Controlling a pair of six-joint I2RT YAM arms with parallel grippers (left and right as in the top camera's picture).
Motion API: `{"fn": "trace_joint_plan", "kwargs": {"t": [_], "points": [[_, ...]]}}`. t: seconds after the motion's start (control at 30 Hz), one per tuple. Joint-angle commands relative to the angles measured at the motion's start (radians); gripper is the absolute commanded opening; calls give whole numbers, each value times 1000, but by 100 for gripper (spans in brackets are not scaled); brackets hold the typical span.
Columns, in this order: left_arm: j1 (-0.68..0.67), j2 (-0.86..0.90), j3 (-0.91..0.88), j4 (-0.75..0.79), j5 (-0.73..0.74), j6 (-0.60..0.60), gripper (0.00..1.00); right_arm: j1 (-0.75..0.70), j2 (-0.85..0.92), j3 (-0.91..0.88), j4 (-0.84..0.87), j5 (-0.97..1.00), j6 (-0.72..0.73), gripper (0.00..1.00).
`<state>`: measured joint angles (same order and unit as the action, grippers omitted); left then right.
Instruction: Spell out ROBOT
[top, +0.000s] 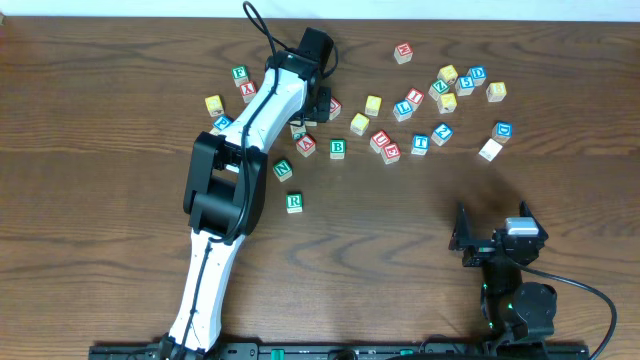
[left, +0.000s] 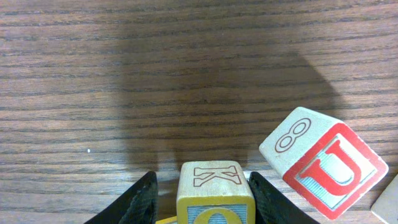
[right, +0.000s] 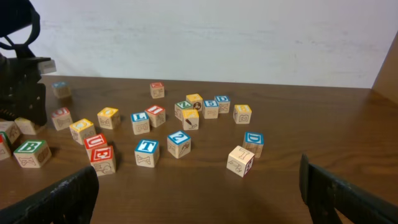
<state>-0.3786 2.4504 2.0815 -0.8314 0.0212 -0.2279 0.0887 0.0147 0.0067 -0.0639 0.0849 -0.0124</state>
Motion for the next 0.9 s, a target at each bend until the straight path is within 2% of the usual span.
{"fn": "trace_joint_plan", "kwargs": {"t": [0.0,0.17,0.37,0.53,0.87], "points": [[2,21,-10,5,1,10,45,-6,-3,-1,-4,-2,-11,99],[2,21,-10,7,0,10,33,-6,-3,-1,-4,-2,-11,99],[0,21,-10,7,1,10,30,-6,-3,-1,-4,-2,-11,99],[0,21,-10,7,1,10,22,-6,-3,-1,-4,-2,-11,99],[0,18,-9,3,-7,22,19,-6,-3,-1,-4,-2,-11,99]]}}
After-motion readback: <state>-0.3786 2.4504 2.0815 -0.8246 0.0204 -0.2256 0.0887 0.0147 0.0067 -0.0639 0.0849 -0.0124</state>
